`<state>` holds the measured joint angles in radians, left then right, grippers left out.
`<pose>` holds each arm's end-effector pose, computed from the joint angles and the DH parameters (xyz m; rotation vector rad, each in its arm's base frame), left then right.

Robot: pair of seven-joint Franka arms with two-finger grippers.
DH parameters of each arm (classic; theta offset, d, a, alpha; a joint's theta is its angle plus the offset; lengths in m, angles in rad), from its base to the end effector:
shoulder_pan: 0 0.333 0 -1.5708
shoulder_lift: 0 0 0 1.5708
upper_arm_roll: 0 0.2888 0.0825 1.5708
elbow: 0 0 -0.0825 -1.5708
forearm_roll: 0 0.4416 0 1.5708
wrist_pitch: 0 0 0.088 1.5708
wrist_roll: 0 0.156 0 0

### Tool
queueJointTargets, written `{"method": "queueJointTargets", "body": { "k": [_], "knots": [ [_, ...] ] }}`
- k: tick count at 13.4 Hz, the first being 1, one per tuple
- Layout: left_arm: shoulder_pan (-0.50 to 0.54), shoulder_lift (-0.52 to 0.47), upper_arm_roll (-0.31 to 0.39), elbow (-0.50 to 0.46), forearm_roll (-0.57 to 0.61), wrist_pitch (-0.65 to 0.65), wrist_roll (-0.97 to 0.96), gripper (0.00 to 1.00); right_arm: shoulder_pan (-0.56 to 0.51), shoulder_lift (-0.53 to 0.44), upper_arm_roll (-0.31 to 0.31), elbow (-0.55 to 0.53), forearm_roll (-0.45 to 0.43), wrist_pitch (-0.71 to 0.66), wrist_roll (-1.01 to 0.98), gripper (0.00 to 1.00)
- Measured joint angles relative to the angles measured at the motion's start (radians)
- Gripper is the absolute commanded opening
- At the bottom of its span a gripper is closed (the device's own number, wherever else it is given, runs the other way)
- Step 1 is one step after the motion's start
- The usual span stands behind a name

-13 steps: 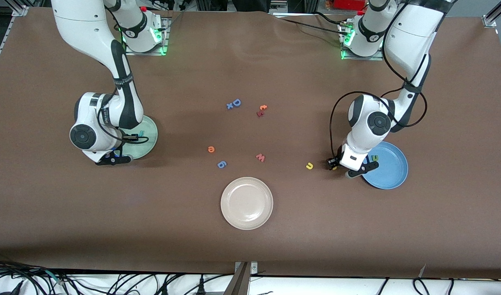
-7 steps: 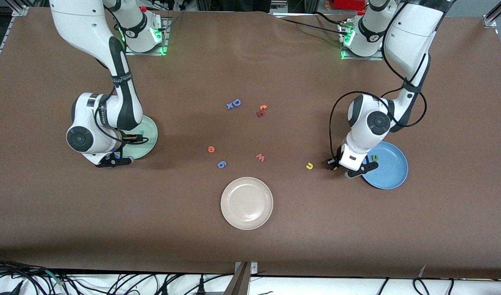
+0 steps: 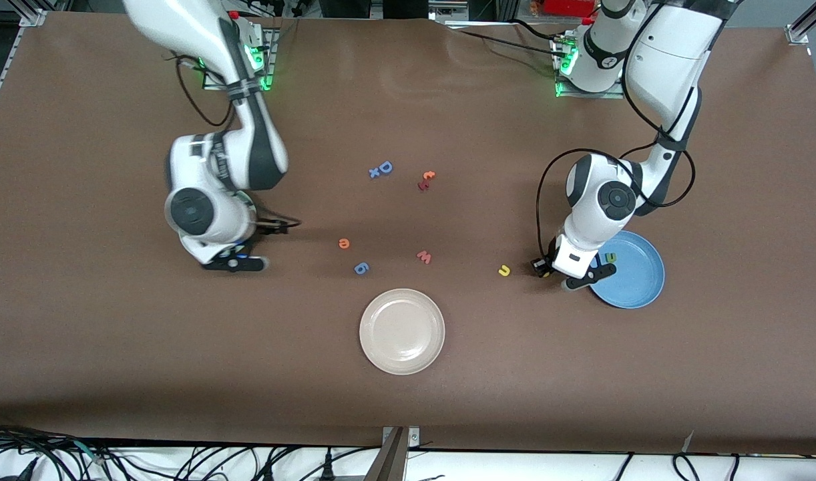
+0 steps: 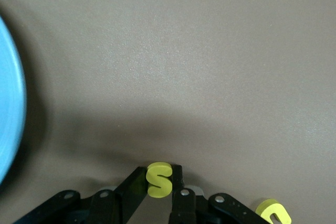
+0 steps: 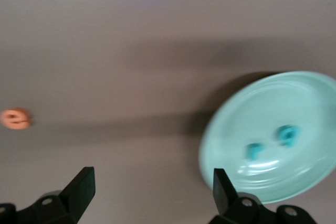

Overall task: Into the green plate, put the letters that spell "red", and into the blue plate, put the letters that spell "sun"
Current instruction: 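Place the q on the green plate while the left gripper lifts the s, then drop the s on the blue plate while the right gripper reaches the e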

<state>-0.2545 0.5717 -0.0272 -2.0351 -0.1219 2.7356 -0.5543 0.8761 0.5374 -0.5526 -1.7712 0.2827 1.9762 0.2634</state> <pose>0.6044 -0.1740 0.0500 2.9666 0.5810 0.1345 0.6052 0.2333 0.1713 3.0207 -0.0821 -0.3317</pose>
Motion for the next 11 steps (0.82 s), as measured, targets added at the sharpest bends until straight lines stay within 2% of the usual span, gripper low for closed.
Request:
{"method": "queueJointTargets", "body": {
  "k": [2,5,11],
  "knots": [
    [0.0,-0.006,0.003,0.004,0.001,-0.005,0.005,0.04,0.046,0.018,0.008,0.0,0.04,0.062,0.086,0.99],
    [0.001,-0.04,0.012,0.014,0.002,-0.052,0.066,0.05,0.047,0.056,0.024,-0.001,0.134,0.169,0.114,0.99],
    [0.008,-0.096,0.121,0.017,0.003,-0.105,0.467,0.06,0.063,0.149,0.11,-0.001,0.148,0.361,0.223,0.98]
  ]
}}
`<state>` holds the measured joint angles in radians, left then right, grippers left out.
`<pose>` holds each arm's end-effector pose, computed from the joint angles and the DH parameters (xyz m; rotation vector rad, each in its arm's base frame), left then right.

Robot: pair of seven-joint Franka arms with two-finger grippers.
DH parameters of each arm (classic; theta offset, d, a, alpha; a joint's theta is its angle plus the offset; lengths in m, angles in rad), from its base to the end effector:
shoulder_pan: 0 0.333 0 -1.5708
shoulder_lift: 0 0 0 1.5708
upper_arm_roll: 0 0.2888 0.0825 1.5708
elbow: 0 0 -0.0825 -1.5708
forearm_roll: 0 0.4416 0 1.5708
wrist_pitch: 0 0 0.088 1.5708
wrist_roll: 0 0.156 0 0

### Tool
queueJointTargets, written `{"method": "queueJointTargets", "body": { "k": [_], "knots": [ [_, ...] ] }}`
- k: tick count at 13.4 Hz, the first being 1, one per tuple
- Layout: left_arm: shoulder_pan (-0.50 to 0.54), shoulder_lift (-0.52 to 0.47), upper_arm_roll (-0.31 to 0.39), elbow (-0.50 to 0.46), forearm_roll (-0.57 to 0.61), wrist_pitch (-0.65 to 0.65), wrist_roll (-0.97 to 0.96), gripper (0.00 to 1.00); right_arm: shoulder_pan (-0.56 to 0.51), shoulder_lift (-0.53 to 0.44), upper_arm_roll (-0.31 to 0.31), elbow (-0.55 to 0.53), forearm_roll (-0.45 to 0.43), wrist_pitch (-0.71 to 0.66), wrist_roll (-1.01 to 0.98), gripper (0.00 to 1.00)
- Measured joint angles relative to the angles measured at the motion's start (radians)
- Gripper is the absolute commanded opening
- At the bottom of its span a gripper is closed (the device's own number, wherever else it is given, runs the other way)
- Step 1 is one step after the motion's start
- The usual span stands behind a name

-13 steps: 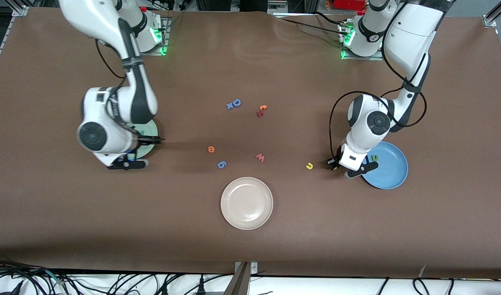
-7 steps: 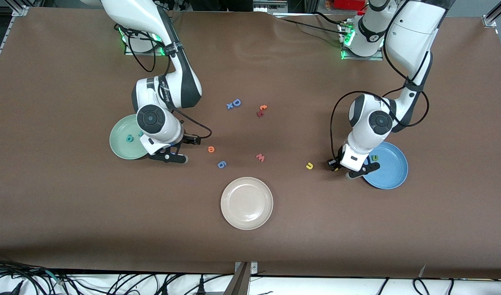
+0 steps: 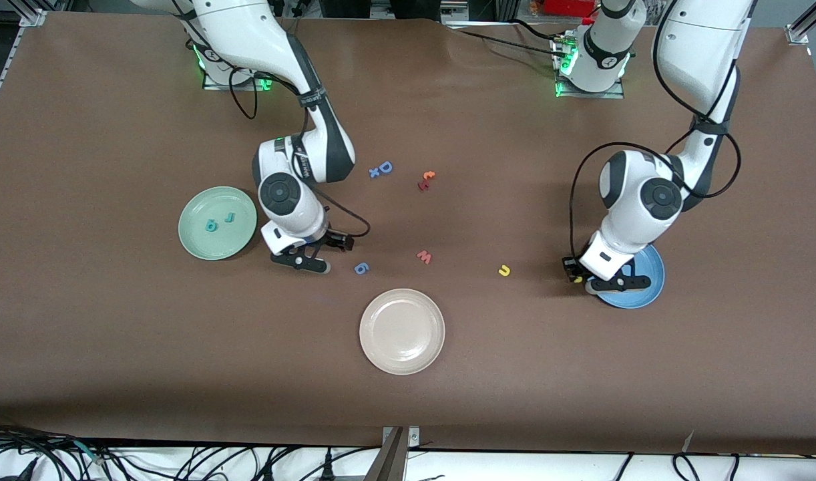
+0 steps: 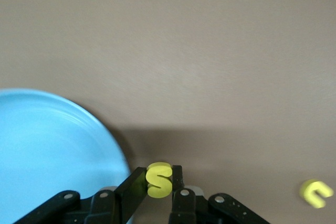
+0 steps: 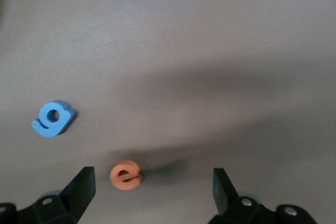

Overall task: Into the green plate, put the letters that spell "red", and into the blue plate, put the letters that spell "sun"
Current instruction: 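Drop the s on the blue plate while the right gripper reaches the e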

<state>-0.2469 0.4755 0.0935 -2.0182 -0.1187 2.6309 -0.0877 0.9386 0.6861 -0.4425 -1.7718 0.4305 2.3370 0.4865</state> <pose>0.6397 -0.0959 0.1085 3.0943 0.0317 0.2122 0.5878 0.3349 0.0878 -3.1141 0.3352 0.0584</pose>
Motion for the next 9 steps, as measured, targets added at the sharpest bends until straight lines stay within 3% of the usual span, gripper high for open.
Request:
{"method": "queueJointTargets", "body": {
  "k": [3,5,7,8,9],
  "knots": [
    [0.017,-0.004,0.029,-0.001,0.0,-0.004,0.167,0.08,0.012,0.021,0.002,0.0,0.0,0.036,0.013,0.95],
    [0.034,-0.004,0.033,-0.006,0.0,-0.008,0.248,0.11,0.013,0.033,0.003,0.0,0.0,0.047,0.013,0.87],
    [0.047,-0.003,0.035,-0.019,0.0,-0.011,0.299,0.29,0.019,0.042,0.004,0.0,0.0,0.053,0.013,0.75],
    [0.049,-0.001,0.035,-0.024,0.0,-0.012,0.313,0.48,0.023,0.046,0.005,0.0,0.0,0.057,0.013,0.7],
    [0.05,0.004,0.035,-0.027,0.0,-0.012,0.317,0.55,0.027,0.05,0.005,0.0,0.0,0.062,0.013,0.63]
  ]
}}
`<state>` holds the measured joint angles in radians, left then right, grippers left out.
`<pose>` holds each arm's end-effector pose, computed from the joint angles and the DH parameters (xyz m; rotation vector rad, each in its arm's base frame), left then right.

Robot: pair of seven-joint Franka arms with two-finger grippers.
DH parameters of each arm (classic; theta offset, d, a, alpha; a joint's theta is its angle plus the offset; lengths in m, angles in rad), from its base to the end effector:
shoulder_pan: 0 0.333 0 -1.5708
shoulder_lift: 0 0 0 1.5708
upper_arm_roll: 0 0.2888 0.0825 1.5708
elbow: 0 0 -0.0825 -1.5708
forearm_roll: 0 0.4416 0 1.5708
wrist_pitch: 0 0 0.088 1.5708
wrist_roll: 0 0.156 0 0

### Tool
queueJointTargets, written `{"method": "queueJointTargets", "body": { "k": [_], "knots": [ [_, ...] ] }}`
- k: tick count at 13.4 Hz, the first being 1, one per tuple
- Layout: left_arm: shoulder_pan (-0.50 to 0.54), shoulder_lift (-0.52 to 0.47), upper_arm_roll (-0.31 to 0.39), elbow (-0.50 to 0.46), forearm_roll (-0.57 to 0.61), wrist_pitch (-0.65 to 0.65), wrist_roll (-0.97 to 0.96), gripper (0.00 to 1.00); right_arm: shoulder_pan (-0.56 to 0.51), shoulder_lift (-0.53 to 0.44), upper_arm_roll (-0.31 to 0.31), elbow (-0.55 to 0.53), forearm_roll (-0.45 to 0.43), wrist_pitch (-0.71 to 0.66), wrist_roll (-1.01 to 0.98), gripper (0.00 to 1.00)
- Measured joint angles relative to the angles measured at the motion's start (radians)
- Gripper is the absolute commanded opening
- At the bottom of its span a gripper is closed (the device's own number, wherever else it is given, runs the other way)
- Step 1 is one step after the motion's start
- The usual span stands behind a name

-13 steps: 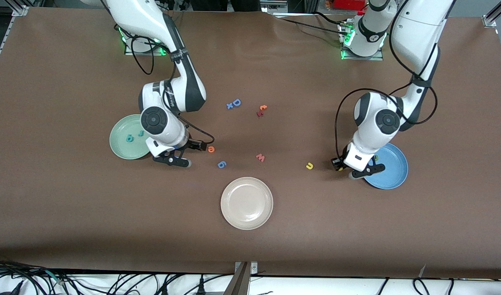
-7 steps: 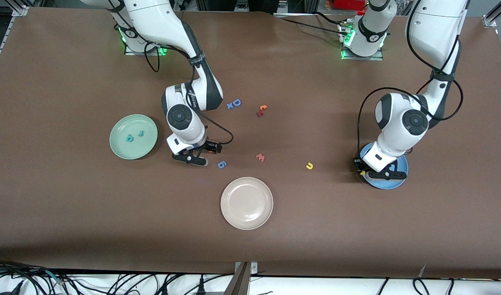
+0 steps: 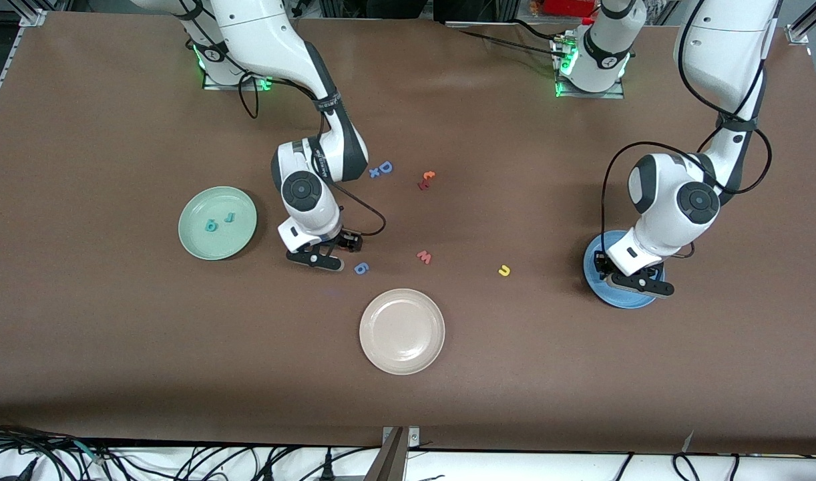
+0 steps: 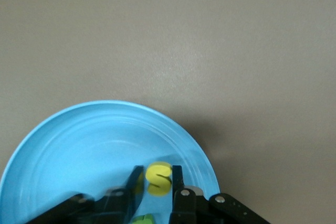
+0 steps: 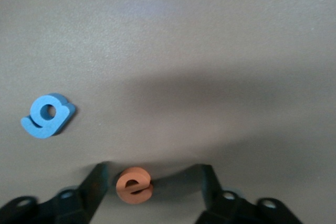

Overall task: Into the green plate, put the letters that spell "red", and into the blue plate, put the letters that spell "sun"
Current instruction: 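Drop the s on the blue plate while the right gripper reaches the e, then carry the e to the green plate while the left gripper reaches the c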

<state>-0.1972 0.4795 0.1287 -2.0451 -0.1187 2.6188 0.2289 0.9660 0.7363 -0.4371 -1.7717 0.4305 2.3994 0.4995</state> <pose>0.6313 -0.0384 0.0943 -3.1173 0.3361 -0.1576 0.5783 0.3460 0.0612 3.1168 -0.3075 -0.0115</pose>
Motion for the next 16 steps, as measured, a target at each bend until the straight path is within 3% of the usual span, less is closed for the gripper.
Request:
{"method": "queueJointTargets", "body": {
  "k": [1,2,3,5,8,13,16],
  "knots": [
    [0.0,0.005,0.0,-0.001,0.0,0.0,0.002,0.67,0.004,0.001,0.0,0.0,0.0,0.007,0.0,0.53],
    [0.0,0.009,0.0,-0.001,0.0,0.0,0.002,0.88,0.006,0.001,0.0,0.0,0.0,0.009,0.0,0.43],
    [0.0,0.012,0.0,-0.001,0.0,0.0,0.002,0.93,0.007,0.001,0.0,0.002,0.0,0.011,0.0,0.35],
    [0.0,0.012,-0.001,0.0,-0.003,0.0,-0.005,0.93,0.009,-0.001,-0.001,0.008,0.0,0.011,0.0,0.23],
    [-0.007,0.011,-0.014,0.009,-0.082,0.0,-0.083,0.97,0.009,-0.002,-0.002,0.008,0.0,0.009,0.0,0.13],
    [-0.09,0.001,-0.028,0.048,-0.136,0.002,-0.186,0.99,0.01,-0.002,-0.003,0.009,0.0,0.009,-0.004,0.1],
    [-0.134,-0.003,-0.046,0.068,-0.138,0.002,-0.411,0.94,0.011,-0.005,-0.032,0.012,0.0,-0.027,-0.05,0.1]
  ]
}}
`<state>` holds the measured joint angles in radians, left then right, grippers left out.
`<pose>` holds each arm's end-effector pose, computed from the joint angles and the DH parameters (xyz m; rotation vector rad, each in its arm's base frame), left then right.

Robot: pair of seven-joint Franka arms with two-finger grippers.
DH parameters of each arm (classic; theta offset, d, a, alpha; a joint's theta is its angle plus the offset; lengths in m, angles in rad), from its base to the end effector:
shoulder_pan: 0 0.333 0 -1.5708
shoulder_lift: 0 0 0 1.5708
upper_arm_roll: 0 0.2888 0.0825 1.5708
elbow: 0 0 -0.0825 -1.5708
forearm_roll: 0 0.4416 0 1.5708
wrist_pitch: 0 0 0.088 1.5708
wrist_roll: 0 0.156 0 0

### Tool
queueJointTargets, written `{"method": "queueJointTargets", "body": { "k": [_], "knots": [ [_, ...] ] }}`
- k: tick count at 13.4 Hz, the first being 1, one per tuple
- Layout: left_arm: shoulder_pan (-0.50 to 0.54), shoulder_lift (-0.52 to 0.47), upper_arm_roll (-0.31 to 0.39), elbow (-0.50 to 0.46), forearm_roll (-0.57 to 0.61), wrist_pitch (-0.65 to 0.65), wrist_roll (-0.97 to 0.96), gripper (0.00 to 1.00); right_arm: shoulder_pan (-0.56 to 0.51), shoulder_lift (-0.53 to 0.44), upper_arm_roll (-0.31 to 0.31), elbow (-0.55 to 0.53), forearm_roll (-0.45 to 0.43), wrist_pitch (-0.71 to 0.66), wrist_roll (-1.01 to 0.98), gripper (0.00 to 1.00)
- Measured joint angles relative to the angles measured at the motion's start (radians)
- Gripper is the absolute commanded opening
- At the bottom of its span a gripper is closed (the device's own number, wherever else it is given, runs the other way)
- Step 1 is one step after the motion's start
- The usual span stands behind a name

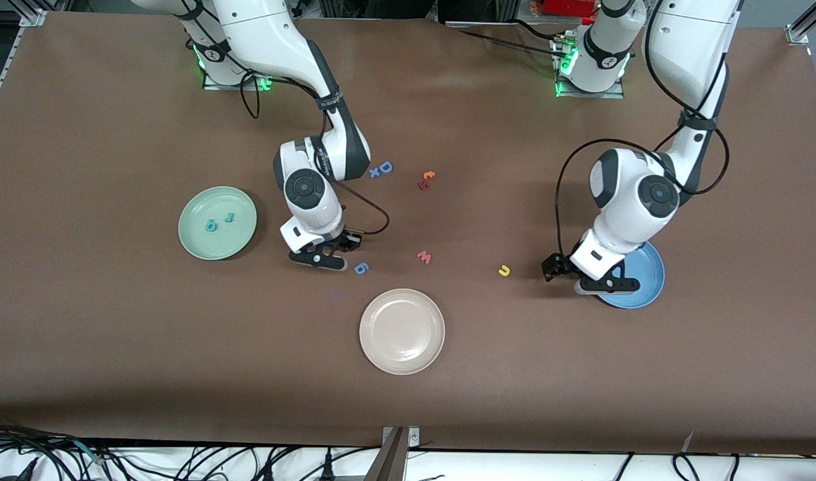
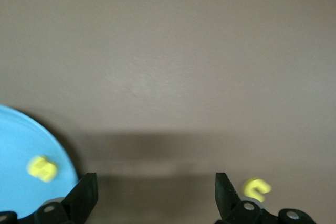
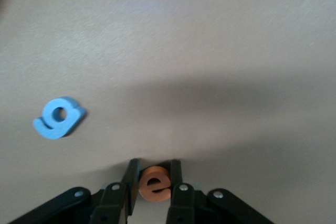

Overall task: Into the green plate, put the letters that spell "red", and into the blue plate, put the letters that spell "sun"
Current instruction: 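Carry the e to the green plate while the left gripper reaches the c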

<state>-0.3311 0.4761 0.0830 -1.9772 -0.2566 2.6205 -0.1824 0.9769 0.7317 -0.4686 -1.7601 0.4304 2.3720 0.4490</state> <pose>0.6431 -0.1614 0.1251 2.9843 0.1999 0.2154 0.5871 0.3395 0.0725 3.1132 -0.2426 -0.0064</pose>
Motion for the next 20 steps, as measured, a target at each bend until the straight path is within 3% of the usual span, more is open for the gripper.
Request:
{"method": "queueJointTargets", "body": {
  "k": [3,7,9,12,17,18,19,20],
  "knots": [
    [-0.043,0.004,-0.008,-0.001,0.0,-0.002,-0.28,0.91,0.001,-0.045,-0.091,0.01,0.0,-0.152,-0.131,0.09],
    [-0.088,0.018,-0.009,-0.002,0.0,-0.002,-0.436,0.9,-0.002,-0.131,-0.233,-0.028,0.0,-0.329,-0.344,0.06],
    [-0.11,0.019,-0.009,-0.001,0.012,-0.001,-0.438,0.92,-0.002,-0.159,-0.299,-0.099,0.0,-0.332,-0.48,0.06],
    [-0.141,0.028,-0.011,0.019,0.123,0.0,-0.426,0.95,-0.01,-0.169,-0.392,-0.22,0.0,-0.283,-0.696,0.07],
    [-0.159,0.064,-0.025,0.085,0.255,0.0,-0.152,0.96,-0.012,-0.17,-0.418,-0.371,0.0,-0.224,-0.787,0.08],
    [-0.161,0.073,-0.026,0.091,0.257,0.0,-0.07,0.96,-0.012,-0.17,-0.418,-0.393,0.0,-0.22,-0.797,0.1],
    [-0.162,0.082,-0.026,0.093,0.258,0.0,0.031,0.95,-0.015,-0.17,-0.419,-0.413,0.0,-0.215,-0.808,0.23],
    [-0.162,0.092,-0.026,0.093,0.258,0.0,0.139,0.95,-0.022,-0.17,-0.42,-0.426,0.0,-0.209,-0.814,0.54]
  ]
}}
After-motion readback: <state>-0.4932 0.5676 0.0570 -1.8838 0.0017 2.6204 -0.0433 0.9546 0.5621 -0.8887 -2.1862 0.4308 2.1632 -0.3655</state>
